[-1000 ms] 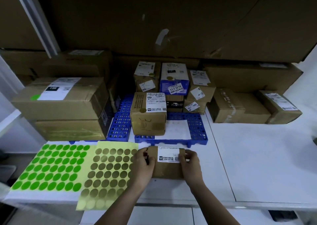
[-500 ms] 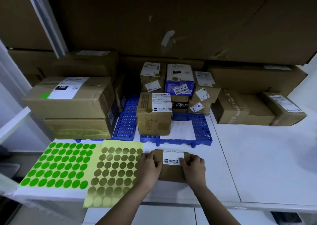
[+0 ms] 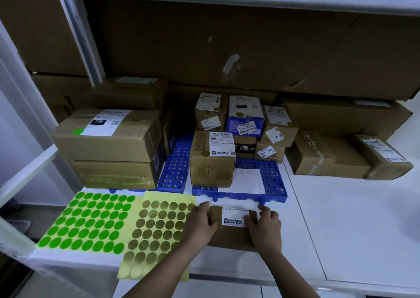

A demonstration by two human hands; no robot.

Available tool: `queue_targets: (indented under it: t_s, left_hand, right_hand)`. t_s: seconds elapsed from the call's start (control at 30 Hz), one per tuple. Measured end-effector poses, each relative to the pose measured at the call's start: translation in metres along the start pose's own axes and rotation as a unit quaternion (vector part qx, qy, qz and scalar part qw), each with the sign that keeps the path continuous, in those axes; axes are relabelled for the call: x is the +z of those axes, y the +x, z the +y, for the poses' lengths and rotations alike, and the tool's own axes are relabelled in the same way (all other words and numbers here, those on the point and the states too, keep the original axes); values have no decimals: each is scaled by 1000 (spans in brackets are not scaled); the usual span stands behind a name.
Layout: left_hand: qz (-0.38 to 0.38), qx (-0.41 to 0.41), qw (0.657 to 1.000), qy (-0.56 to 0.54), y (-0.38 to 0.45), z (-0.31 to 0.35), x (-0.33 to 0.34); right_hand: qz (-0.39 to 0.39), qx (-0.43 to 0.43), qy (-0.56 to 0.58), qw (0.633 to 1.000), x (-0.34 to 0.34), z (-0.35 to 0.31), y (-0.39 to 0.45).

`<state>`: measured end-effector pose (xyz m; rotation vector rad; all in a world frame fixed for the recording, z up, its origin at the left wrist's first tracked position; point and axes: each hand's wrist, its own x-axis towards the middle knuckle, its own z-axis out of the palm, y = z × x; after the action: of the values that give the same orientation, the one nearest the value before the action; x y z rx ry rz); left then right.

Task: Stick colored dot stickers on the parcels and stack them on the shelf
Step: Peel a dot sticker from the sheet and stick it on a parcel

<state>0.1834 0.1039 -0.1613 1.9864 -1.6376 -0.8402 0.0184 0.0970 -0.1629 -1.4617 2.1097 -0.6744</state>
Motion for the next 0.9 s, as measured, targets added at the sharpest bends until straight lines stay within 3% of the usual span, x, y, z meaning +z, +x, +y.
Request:
queue_targets:
  t_s: [0.1, 0.17, 0.37, 0.57, 0.8, 0.9]
  left_hand:
    - [54, -3, 997, -58, 0, -3, -22]
    - [92, 0, 992, -83, 0, -10, -39]
    - [184, -45, 976, -103, 0, -55, -89]
    - [209, -78, 973, -67, -6, -117, -126]
    - [214, -92, 969, -84, -24, -162, -144]
    - [227, -95, 964, -103, -36, -174, -144]
  right_hand:
    - [83, -79, 16, 993, -7, -15, 0]
    - [89, -141, 28, 986, -7, -32, 0]
    - [1, -279, 53, 959, 30, -91, -14]
    - [-159, -340, -19, 927, 94, -148, -47]
    - [-223, -450, -198, 842, 151, -169, -94]
    - [-233, -475, -217, 820, 166, -159, -107]
